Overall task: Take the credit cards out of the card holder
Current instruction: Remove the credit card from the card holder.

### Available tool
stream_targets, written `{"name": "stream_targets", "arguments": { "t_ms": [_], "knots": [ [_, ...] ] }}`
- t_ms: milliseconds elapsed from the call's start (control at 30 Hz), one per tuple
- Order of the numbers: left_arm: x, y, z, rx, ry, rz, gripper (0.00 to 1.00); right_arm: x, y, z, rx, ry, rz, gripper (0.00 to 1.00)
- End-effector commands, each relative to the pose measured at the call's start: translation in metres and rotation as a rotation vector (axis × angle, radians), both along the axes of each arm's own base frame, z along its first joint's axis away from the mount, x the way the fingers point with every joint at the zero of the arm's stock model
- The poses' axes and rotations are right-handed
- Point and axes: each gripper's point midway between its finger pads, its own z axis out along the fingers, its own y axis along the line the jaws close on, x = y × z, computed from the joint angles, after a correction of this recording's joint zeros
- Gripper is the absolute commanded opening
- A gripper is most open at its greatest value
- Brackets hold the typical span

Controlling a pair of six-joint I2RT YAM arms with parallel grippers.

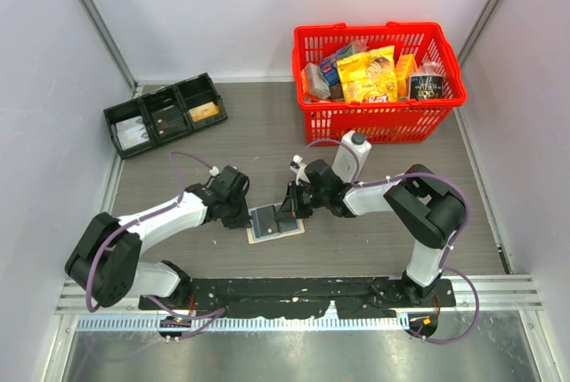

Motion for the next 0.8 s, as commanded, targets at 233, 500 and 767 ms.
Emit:
{"name": "stream_targets", "arguments": {
  "t_ms": [233, 500, 767],
  "knots": [
    [0.021, -0.042, 0.063, -0.219, -0.110, -0.047, 0.20, 0.005, 0.003, 0.002, 0.029, -0.027, -0.003, 0.01],
    [0.016, -0.046, 0.029, -0.181, -0.009, -0.071, 0.02, 0.004, 0.002, 0.001, 0.026, -0.022, -0.004, 0.01],
    [0.003, -0.032, 0.004, -0.113, 0.042, -0.067, 0.00, 0.005, 0.002, 0.001, 0.028, -0.022, -0.007, 0.01]
  ]
}}
